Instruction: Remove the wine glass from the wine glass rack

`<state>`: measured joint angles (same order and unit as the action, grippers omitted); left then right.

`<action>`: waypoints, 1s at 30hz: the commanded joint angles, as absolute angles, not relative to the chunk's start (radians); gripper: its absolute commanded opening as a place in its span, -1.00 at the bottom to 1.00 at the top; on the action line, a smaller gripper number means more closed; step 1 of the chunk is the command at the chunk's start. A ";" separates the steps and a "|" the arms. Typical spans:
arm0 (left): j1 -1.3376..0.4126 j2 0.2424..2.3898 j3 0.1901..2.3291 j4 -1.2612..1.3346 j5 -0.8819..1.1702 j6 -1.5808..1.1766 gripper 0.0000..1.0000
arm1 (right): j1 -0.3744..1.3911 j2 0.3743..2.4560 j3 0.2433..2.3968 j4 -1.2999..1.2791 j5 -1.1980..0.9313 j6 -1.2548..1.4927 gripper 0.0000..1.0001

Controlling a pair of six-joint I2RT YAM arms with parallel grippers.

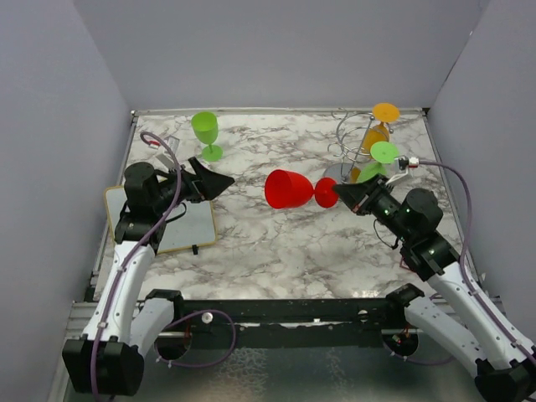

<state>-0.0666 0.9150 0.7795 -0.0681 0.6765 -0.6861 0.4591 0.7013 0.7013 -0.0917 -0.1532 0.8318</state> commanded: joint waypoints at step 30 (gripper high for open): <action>-0.571 0.896 0.785 -0.020 0.455 -1.005 0.34 | 0.460 0.719 0.442 0.144 -0.218 0.943 -0.99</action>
<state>-0.5556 0.8959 0.7609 -0.0250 0.5652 -0.9863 0.4549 0.7280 0.4648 0.0765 -0.1581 0.9710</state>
